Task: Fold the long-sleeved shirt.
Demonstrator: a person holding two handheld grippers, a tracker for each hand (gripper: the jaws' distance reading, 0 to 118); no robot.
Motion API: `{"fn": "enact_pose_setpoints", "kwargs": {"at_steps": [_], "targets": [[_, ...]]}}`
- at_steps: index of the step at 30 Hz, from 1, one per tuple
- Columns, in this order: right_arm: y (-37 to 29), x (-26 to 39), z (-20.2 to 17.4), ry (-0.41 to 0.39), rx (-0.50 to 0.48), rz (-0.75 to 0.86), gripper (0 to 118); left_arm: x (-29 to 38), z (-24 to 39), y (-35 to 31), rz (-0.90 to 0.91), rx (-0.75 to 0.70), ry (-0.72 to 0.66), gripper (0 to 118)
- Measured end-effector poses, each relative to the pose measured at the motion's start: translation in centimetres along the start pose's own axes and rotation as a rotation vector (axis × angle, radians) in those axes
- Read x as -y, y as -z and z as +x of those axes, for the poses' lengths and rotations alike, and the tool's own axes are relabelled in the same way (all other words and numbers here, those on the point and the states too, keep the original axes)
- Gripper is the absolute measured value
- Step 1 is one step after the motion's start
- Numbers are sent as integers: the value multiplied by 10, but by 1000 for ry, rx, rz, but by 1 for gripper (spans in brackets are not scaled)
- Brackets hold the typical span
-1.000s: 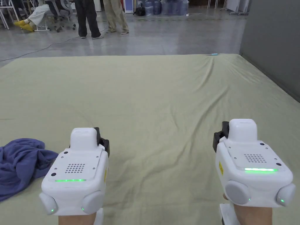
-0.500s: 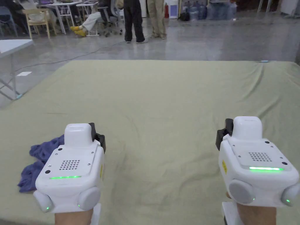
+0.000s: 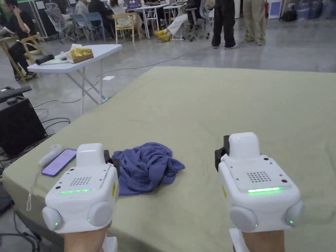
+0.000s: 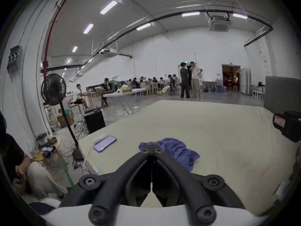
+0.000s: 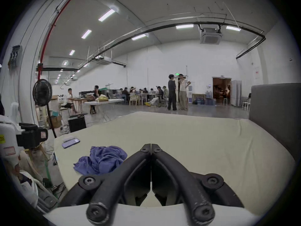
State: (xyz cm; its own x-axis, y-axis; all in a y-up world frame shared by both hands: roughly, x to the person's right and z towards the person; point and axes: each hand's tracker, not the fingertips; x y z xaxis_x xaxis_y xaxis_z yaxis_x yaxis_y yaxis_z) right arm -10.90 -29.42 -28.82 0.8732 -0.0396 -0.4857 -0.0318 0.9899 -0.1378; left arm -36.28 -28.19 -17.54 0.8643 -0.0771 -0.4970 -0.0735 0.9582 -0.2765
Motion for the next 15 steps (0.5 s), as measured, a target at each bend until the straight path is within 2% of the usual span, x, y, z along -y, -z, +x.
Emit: {"fn": "enact_pose_setpoints", "kwargs": {"at_steps": [2,3,4,5,6,10,15], "targets": [[-1,3,3,11,-16,0,0,-5,-8,21,-111,22,-58,0],[-1,5,5,13,-19,-1,0,-7,-13,34,-168,25,-88,4],[5,6,4,9,-17,-11,0,-8,-20,54,-253,56,-122,23],[5,8,6,3,-16,-20,0,-6,-27,72,-352,59,-146,51],[4,11,8,-1,-15,-24,0,-6,-31,89,-378,76,-153,77],[12,22,13,0,-9,-52,0,1,-28,151,-405,137,-179,89],[25,35,22,-6,12,-106,0,20,4,233,-499,233,-139,91]]}}
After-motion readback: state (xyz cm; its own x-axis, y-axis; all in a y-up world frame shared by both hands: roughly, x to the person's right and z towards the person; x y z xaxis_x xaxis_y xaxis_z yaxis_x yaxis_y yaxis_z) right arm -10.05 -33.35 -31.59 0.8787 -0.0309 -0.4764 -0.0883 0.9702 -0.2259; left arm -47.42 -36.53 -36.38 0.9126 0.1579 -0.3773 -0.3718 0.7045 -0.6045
